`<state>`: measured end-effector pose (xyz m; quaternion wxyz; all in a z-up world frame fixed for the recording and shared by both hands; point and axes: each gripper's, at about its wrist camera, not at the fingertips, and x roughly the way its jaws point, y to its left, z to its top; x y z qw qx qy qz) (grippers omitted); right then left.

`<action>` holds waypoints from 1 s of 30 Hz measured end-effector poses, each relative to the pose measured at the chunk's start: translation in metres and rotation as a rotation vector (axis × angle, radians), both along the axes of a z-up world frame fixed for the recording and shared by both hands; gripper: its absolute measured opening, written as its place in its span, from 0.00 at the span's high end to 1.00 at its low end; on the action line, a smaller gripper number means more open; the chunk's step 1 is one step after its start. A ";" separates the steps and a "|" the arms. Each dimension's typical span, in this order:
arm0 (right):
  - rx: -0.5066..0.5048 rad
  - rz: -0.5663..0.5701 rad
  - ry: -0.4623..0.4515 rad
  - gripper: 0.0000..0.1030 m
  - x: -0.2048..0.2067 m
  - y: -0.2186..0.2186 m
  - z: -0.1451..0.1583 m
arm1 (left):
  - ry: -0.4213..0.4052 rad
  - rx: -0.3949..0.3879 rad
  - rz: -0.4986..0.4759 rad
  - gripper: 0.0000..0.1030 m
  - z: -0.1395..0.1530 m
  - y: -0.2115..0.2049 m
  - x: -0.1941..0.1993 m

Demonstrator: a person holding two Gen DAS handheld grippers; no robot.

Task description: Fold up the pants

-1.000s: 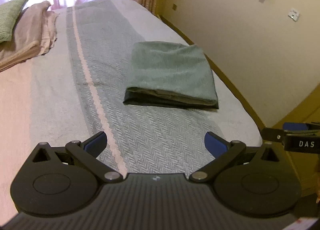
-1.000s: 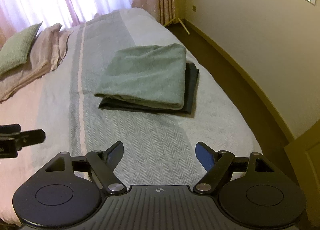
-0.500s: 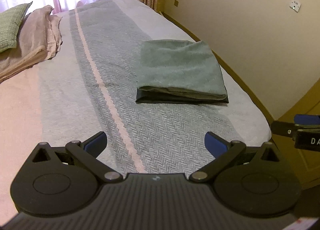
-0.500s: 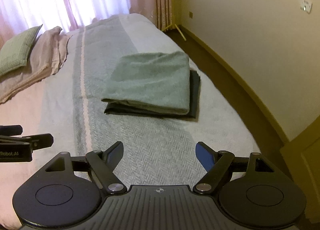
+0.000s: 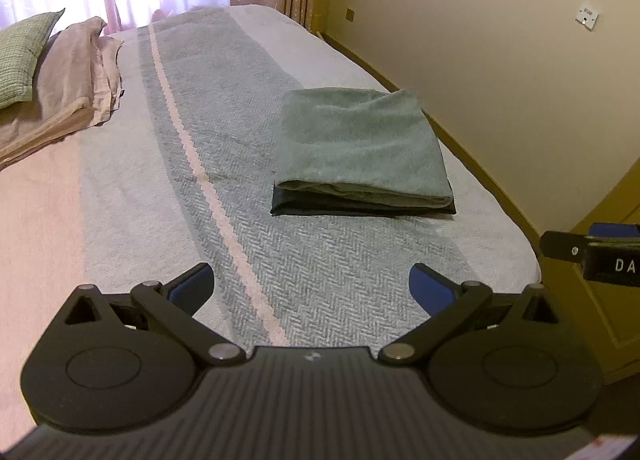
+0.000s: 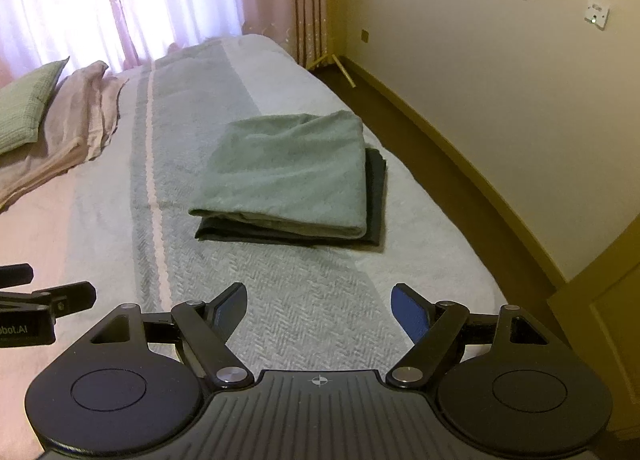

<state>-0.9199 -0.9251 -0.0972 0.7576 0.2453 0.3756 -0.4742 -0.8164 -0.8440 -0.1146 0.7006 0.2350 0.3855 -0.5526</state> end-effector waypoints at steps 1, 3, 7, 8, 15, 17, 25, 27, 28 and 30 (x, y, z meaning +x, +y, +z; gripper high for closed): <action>-0.002 -0.001 0.001 0.26 0.000 0.000 0.001 | 0.000 -0.001 -0.003 0.01 0.000 0.000 0.000; -0.001 -0.001 -0.001 0.26 0.001 0.001 0.001 | -0.002 -0.001 -0.010 0.01 0.000 -0.001 -0.001; 0.002 0.009 0.008 0.26 0.004 0.004 0.000 | 0.002 0.001 -0.018 0.01 0.000 -0.003 -0.002; 0.004 0.013 0.009 0.26 0.005 0.006 -0.001 | 0.001 0.001 -0.019 0.01 0.000 -0.003 -0.002; 0.011 0.019 0.017 0.26 0.008 0.007 -0.002 | -0.004 0.010 -0.021 0.01 -0.001 -0.004 -0.001; 0.009 0.019 0.015 0.26 0.009 0.008 -0.002 | -0.009 0.008 -0.021 0.01 -0.001 -0.004 -0.002; 0.006 0.017 0.009 0.26 0.008 0.009 -0.001 | -0.022 0.009 -0.021 0.01 -0.001 -0.006 -0.005; 0.006 0.017 0.009 0.26 0.008 0.009 -0.001 | -0.022 0.009 -0.023 0.01 -0.001 -0.006 -0.006; 0.006 0.018 0.009 0.26 0.008 0.009 -0.001 | -0.022 0.010 -0.024 0.01 -0.001 -0.007 -0.006; 0.005 0.016 0.008 0.26 0.008 0.008 0.000 | -0.021 0.011 -0.025 0.01 -0.001 -0.007 -0.007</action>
